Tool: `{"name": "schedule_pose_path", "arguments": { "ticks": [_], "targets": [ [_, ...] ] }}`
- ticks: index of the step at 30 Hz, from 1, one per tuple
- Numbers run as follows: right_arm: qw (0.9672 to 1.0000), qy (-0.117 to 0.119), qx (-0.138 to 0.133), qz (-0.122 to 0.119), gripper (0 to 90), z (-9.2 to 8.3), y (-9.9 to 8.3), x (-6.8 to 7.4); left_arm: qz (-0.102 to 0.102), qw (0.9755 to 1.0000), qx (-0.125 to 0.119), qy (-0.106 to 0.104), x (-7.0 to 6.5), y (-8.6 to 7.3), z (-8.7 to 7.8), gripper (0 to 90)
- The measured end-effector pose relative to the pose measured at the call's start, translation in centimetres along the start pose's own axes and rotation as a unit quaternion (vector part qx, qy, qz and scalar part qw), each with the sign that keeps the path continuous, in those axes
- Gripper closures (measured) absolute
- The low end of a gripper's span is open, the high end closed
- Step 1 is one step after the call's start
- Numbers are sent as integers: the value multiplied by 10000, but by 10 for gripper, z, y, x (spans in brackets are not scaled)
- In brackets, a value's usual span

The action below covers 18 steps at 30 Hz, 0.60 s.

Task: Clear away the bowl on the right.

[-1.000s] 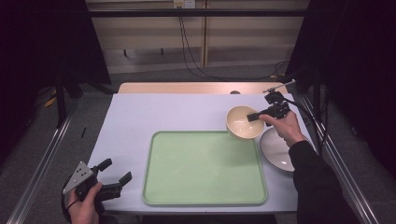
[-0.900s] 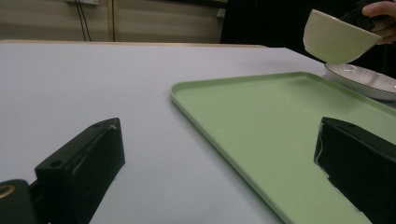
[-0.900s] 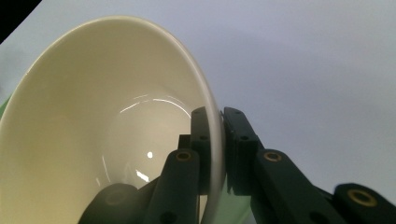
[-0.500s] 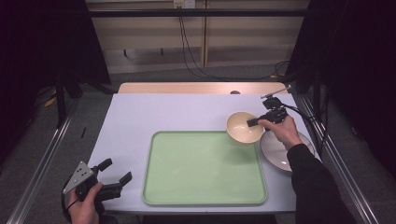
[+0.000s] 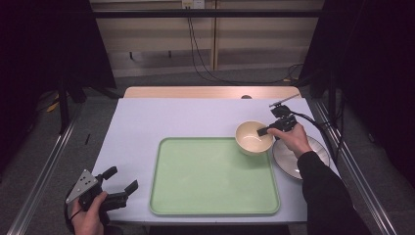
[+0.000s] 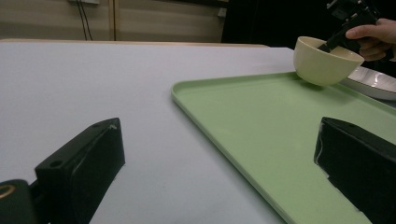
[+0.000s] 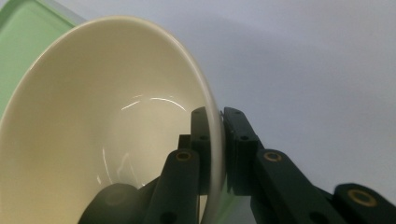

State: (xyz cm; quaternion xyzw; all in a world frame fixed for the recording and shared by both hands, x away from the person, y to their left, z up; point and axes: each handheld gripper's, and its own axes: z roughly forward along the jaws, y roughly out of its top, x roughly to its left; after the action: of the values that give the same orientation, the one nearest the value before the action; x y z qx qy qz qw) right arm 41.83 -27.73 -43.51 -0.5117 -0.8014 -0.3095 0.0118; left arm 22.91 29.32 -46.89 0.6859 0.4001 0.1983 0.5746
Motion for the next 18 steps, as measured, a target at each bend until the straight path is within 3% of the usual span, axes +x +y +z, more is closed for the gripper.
{"name": "schedule_pose_path", "arguments": {
  "ticks": [6,10,15,18],
  "targets": [
    [9999,-102,118,20,836,4,-2,-3,29,10000,27,3,0,0,0,17],
    [9998,-64,154,108,836,7,-4,-5,-10,10000,-3,9,0,0,0,18],
    [9999,4,102,10,837,10,-5,-5,5,10000,8,4,0,0,0,18],
    [9999,-23,135,104,838,11,-6,-4,6,10000,9,-5,0,0,0,18]
  ]
}}
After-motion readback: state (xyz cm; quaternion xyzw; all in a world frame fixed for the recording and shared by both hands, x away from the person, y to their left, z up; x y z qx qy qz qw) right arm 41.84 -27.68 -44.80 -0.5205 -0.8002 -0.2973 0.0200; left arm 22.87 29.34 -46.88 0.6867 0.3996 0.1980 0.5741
